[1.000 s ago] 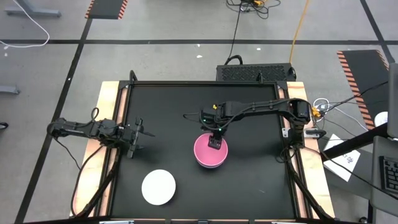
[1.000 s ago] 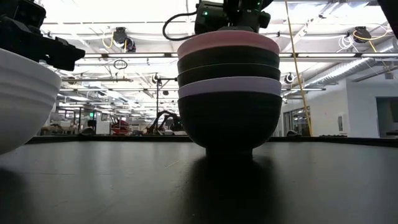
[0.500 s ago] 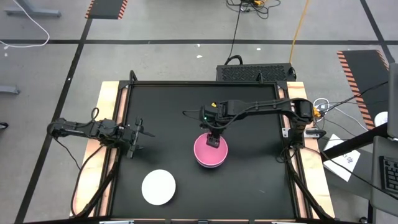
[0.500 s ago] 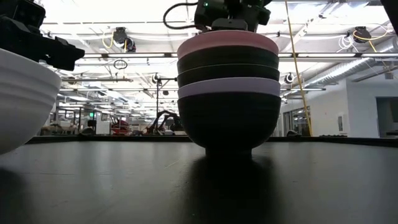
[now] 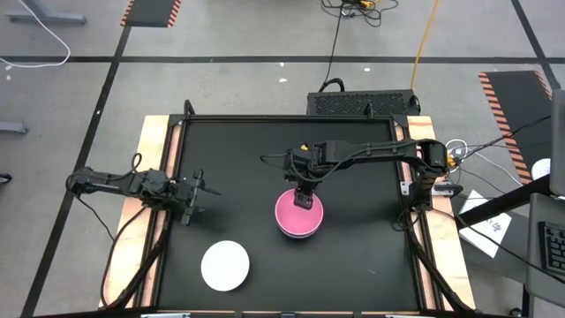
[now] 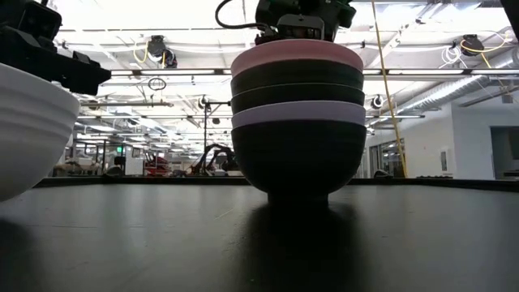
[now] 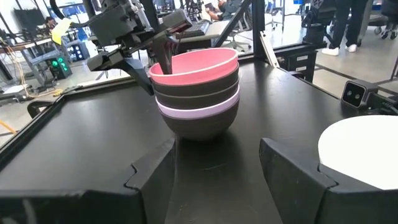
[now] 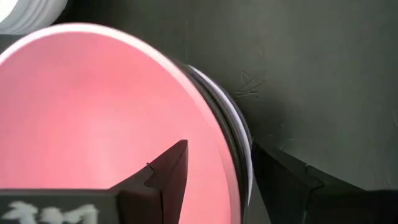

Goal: Nest bowls inside each other
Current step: Stack the white bowl on top of the pink bowl

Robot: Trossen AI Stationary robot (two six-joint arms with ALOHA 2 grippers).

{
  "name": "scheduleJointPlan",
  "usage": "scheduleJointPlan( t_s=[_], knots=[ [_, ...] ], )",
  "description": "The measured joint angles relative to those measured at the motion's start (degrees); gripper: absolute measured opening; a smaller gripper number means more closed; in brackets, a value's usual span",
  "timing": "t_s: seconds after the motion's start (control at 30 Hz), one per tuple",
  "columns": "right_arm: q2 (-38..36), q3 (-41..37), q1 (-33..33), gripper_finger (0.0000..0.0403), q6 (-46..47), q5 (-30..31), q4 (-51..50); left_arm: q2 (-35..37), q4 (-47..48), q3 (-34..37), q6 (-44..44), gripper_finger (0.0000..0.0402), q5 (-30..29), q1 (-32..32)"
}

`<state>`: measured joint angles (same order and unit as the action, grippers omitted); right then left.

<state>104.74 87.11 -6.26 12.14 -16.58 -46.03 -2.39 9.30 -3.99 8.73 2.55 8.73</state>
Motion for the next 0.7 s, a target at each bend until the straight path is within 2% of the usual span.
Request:
scheduleJointPlan(
  t_s=[0.4,0.5,0.6,0.7],
  knots=[
    [-5.8,1.6,0.0,0.0169,-2.3,0.0,0.0,0.0,-0.1,0.0,0.6,0.0234,0.0,0.0],
    [-10.5,1.6,0.2,0.0169,-5.5,1.0,0.8,0.0,-0.2,0.0,0.6,0.0234,-0.1,0.0],
    [-16.7,0.8,1.2,0.0169,-10.7,4.6,2.9,0.0,-0.5,0.0,0.2,0.0234,-0.6,0.0],
    [-24.9,-6.1,2.9,0.0169,-11.8,6.1,13.6,0.0,-1.4,0.0,-0.8,0.0234,-0.6,0.0]
  ],
)
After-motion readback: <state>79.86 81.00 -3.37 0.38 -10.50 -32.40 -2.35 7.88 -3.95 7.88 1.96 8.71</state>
